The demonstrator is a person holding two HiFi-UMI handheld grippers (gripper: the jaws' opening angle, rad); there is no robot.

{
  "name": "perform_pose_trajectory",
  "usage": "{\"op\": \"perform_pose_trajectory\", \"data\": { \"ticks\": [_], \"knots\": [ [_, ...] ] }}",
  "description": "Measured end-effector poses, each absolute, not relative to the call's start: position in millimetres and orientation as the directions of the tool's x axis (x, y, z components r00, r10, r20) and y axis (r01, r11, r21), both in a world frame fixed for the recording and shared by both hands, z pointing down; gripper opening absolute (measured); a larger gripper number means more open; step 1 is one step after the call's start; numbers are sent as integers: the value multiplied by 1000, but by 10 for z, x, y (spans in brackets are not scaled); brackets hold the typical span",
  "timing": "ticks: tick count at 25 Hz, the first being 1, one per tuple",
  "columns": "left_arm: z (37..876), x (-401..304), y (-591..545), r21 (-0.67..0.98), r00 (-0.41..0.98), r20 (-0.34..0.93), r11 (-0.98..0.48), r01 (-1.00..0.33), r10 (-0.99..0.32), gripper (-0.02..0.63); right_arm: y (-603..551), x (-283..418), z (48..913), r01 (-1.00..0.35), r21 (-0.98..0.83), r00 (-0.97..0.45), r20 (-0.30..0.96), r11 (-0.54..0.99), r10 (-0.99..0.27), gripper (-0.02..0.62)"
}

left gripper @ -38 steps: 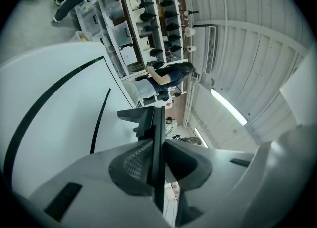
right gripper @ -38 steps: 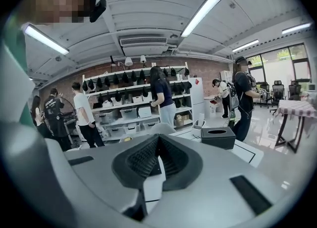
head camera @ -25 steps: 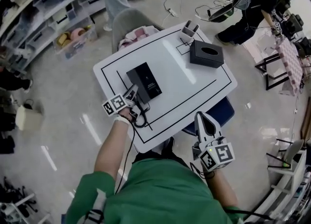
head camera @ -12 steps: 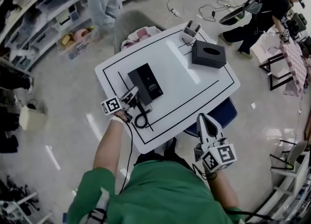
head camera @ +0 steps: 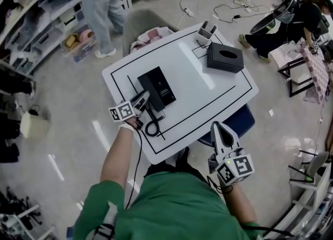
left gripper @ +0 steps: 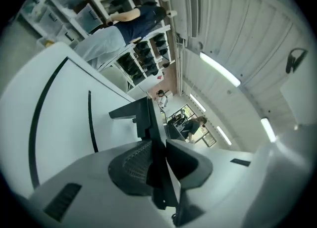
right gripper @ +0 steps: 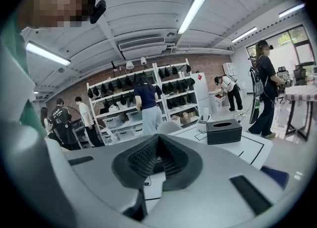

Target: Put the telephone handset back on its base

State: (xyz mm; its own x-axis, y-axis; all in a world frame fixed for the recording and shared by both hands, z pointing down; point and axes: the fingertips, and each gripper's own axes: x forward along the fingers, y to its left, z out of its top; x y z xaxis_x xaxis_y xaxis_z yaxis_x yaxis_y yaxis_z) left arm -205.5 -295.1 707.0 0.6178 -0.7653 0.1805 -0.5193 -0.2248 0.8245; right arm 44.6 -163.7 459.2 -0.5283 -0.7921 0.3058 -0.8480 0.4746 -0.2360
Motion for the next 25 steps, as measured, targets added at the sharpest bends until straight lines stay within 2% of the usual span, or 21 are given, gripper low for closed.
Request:
{"op": "perform_pose_trajectory", "data": {
  "ticks": [3,6,11,17,21,25],
  "knots": [
    [7061,-2054,-2950,746,617,261,-250,-617,-743,109,-1614,422,4582,-844,-240,-535,302,480,-789,23],
    [7077,-2118,-2959,708,583,286,-242,-663,-761,110,-1576,398,4573,-838,-241,-544,299,490,-784,23],
    [7090,-2139,-2961,725,544,281,-197,-660,-791,95,-1523,486,4612,-843,-244,-536,301,479,-789,23],
    [7118,-2185,-2909,776,527,316,-105,-622,-789,120,-1529,509,4585,-841,-258,-536,286,475,-794,23],
    [6917,-2213,-2786,777,517,299,-109,-620,-802,120,-1623,529,4499,-834,-248,-547,255,493,-797,23],
    [6449,-2317,-2662,687,434,285,-134,-714,-854,120,-1792,552,4391,-824,-243,-560,210,511,-802,23]
  ]
}}
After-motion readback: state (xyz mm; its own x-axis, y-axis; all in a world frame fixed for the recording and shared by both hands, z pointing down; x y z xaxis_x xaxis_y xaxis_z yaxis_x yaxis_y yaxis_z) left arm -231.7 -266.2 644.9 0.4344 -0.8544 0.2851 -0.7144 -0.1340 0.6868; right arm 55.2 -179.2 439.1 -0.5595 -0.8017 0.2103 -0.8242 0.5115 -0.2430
